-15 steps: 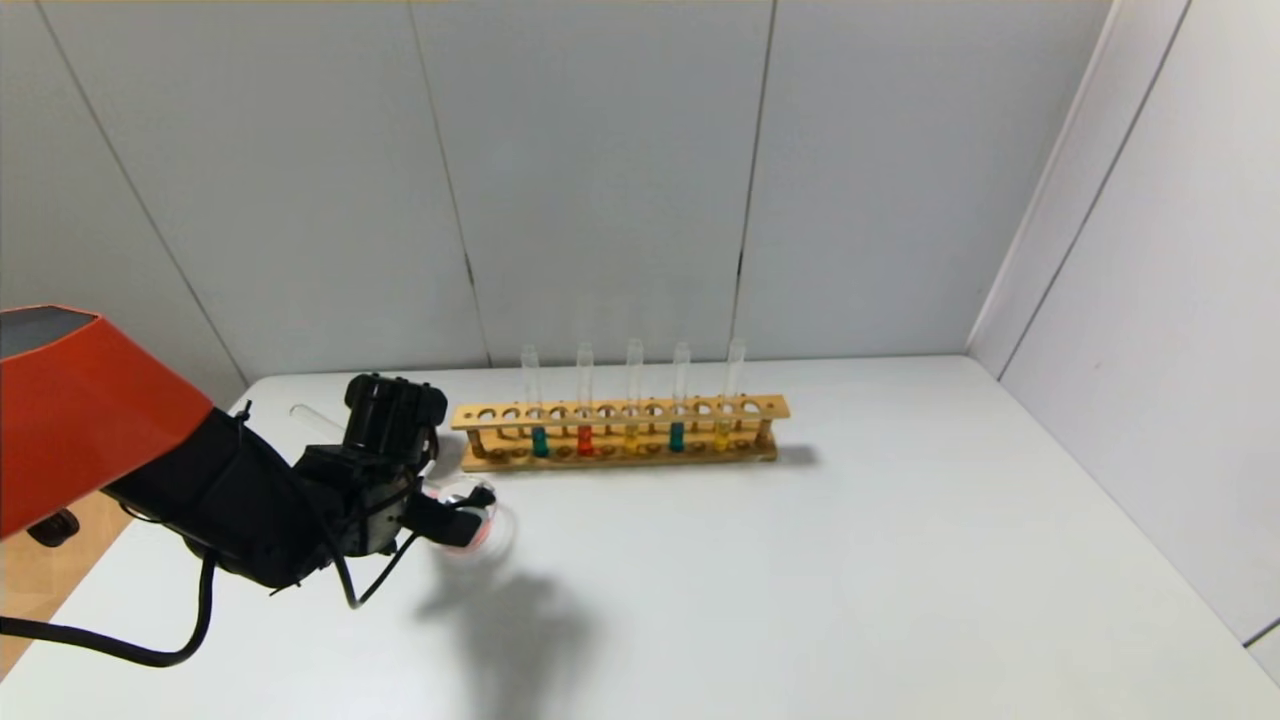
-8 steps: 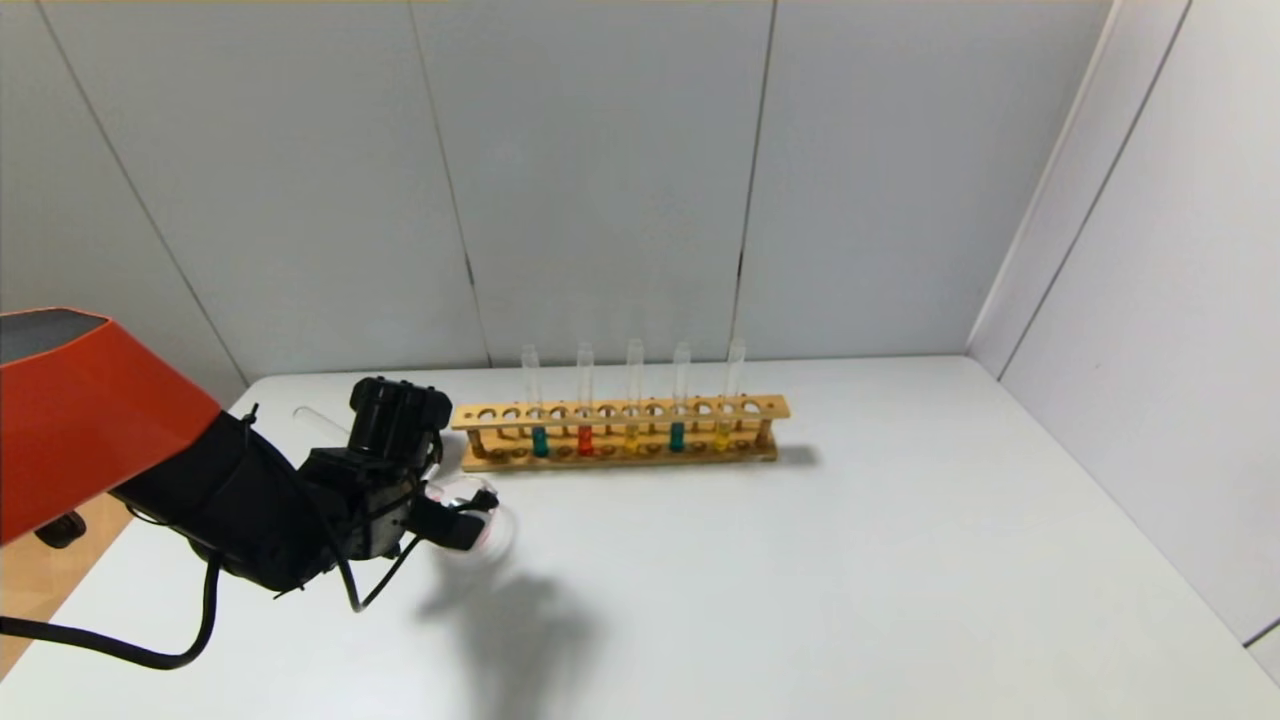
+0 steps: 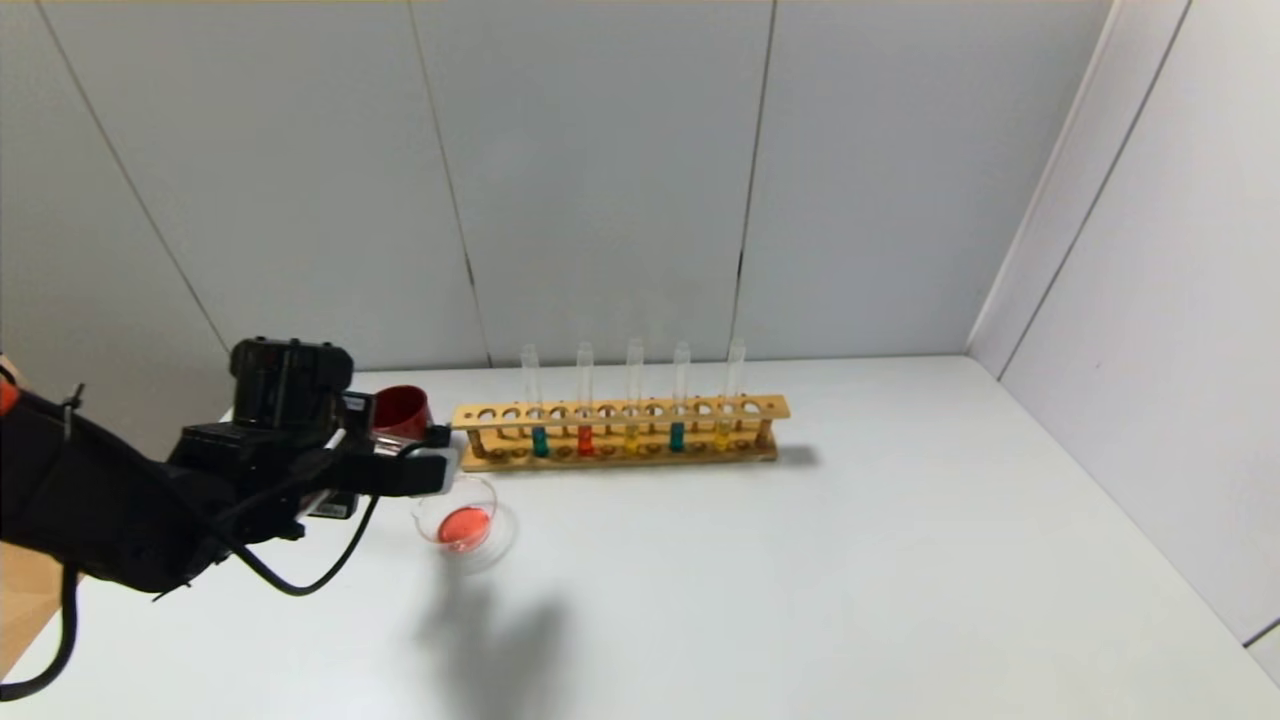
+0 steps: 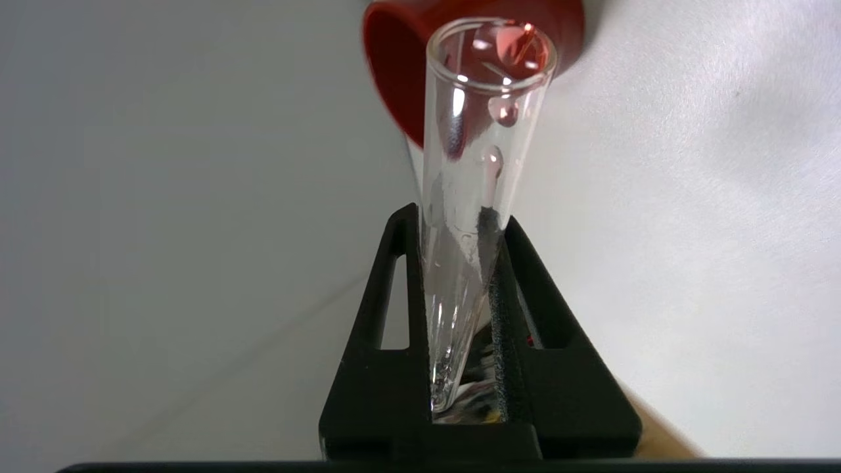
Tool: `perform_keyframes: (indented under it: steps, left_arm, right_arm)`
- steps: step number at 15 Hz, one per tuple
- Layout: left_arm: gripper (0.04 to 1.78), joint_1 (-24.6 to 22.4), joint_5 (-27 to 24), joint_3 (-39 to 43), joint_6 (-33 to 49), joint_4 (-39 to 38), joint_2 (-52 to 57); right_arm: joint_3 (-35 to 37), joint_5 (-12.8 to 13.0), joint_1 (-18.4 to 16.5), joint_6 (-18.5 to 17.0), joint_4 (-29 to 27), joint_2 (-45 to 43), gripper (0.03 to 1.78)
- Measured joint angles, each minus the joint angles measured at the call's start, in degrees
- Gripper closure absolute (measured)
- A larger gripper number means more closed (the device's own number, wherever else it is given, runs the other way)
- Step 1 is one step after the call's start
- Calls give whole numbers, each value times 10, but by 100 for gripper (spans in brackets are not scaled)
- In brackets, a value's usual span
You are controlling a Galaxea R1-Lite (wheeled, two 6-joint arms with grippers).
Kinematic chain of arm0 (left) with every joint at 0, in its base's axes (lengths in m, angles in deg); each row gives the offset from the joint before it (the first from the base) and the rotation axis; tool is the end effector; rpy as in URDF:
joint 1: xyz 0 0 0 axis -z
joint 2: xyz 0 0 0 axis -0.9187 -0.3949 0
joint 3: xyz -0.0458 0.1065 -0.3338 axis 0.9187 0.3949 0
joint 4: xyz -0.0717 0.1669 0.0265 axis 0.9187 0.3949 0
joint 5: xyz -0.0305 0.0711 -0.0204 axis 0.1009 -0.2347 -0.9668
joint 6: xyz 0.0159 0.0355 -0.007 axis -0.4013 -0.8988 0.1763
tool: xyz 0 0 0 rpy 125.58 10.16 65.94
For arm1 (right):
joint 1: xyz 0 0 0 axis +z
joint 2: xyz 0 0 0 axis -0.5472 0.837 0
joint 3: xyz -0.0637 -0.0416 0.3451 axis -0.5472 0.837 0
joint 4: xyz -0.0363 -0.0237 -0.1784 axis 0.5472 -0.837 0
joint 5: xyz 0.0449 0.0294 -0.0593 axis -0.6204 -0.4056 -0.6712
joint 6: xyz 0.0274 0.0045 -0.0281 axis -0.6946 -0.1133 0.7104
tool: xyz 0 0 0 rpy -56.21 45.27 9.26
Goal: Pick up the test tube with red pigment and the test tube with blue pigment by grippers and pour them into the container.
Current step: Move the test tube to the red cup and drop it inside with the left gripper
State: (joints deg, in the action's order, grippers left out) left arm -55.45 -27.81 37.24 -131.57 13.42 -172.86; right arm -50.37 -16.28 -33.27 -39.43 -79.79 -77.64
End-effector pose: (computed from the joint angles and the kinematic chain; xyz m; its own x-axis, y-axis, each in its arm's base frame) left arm 0.3167 -0.0503 0.1751 0.8776 0.1491 -0.4556 0.4679 -0.0592 0.8818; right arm -0.0666 0.0001 0.0760 1.0000 -0.0068 0.0067 0.0067 0.9999 0.0124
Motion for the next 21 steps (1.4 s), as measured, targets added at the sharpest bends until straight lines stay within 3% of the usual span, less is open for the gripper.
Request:
perform_keyframes:
  steps: [2, 5, 9, 13, 18, 21]
  left_arm:
    - [151, -19, -42, 17, 132, -1, 39]
    - [151, -29, -61, 20, 383, -19, 68]
    - [151, -45, -71, -5, 680, -137, 71]
    - [151, -73, -82, -49, 770, -127, 55]
    - [151, -95, -199, -81, 826, -55, 38]
    - [151, -102, -226, -108, 827, -56, 13]
  right_arm:
    - [0, 0, 0, 0, 0, 0, 6]
    - [0, 0, 0, 0, 0, 0, 6]
    - [0, 0, 0, 0, 0, 0, 6]
    - [0, 0, 0, 0, 0, 0, 6]
    - [0, 0, 0, 0, 0, 0, 6]
    - [0, 0, 0, 0, 0, 0, 6]
